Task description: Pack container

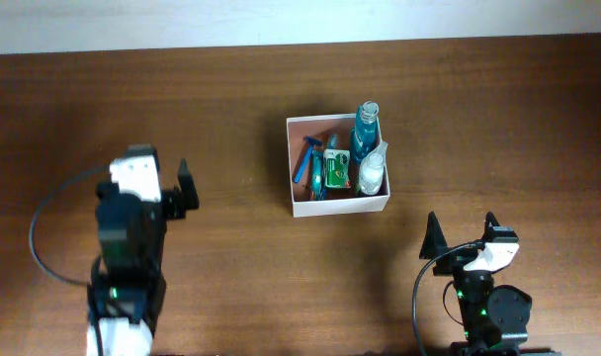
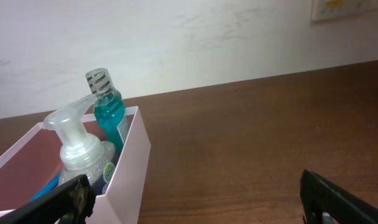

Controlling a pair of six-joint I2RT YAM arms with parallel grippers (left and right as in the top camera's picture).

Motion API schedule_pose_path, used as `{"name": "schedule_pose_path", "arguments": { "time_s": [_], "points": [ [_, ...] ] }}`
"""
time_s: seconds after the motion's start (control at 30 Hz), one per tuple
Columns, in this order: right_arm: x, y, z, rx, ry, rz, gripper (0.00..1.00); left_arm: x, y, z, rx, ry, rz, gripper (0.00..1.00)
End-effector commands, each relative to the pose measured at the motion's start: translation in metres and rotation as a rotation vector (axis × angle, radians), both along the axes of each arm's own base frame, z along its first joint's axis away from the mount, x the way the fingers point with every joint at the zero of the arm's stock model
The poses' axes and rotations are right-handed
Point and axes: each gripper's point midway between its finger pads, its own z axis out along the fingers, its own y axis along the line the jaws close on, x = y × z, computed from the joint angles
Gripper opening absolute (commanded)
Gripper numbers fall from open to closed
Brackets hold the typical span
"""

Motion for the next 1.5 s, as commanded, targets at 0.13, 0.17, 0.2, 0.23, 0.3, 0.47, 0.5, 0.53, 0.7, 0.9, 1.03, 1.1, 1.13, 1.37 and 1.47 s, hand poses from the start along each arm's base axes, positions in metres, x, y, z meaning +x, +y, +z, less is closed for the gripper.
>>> {"name": "schedule_pose_path", "arguments": {
  "time_s": [0.13, 0.17, 0.2, 0.23, 0.3, 0.47, 0.5, 0.53, 0.7, 0.9, 1.03, 1.1, 1.13, 1.37, 1.47],
  "points": [
    [0.000, 0.001, -0.001, 0.008, -0.003, 0.005, 0.98, -0.042, -0.010, -0.017, -0.018, -0.158, -0.062, 0.99],
    [0.000, 0.001, -0.001, 0.008, -0.003, 0.006, 0.98, -0.046, -0.011, -0.018, -0.019, -0.176, -0.068, 0.99],
    [0.000, 0.001, -0.001, 0.008, -0.003, 0.006, 0.98, -0.051, -0.012, -0.021, -0.018, -0.195, -0.074, 0.99],
    [0.000, 0.001, -0.001, 0.008, -0.003, 0.006, 0.98, -0.054, -0.013, -0.023, -0.017, -0.211, -0.077, 0.99],
    [0.000, 0.001, -0.001, 0.008, -0.003, 0.005, 0.98, -0.060, -0.013, -0.026, -0.016, -0.239, -0.077, 0.99],
    [0.000, 0.001, -0.001, 0.008, -0.003, 0.006, 0.98, -0.068, -0.013, -0.033, -0.015, -0.275, -0.077, 0.99],
    [0.000, 0.001, -0.001, 0.008, -0.003, 0.005, 0.98, -0.069, -0.013, -0.035, -0.015, -0.278, -0.077, 1.00],
    [0.000, 0.001, -0.001, 0.008, -0.003, 0.006, 0.98, -0.070, -0.013, -0.036, -0.015, -0.279, -0.077, 0.99],
    [0.000, 0.001, -0.001, 0.008, -0.003, 0.006, 0.98, -0.073, -0.013, -0.045, -0.011, -0.274, -0.081, 0.99],
    [0.000, 0.001, -0.001, 0.008, -0.003, 0.006, 0.98, -0.078, -0.023, -0.048, 0.071, -0.262, -0.155, 0.99],
    [0.000, 0.001, -0.001, 0.008, -0.003, 0.006, 0.99, -0.080, -0.023, -0.051, 0.071, -0.253, -0.158, 0.99],
    [0.000, 0.001, -0.001, 0.008, -0.003, 0.005, 0.98, -0.082, -0.023, -0.055, 0.069, -0.236, -0.158, 0.99],
    [0.000, 0.001, -0.001, 0.008, -0.003, 0.006, 0.98, -0.083, -0.023, -0.059, 0.068, -0.221, -0.156, 1.00],
    [0.000, 0.001, -0.001, 0.008, -0.003, 0.006, 0.99, -0.088, -0.016, -0.061, 0.065, -0.215, -0.142, 0.99],
    [0.000, 0.001, -0.001, 0.008, -0.003, 0.006, 0.98, -0.089, -0.012, -0.056, 0.070, -0.237, -0.125, 0.99]
  ]
}}
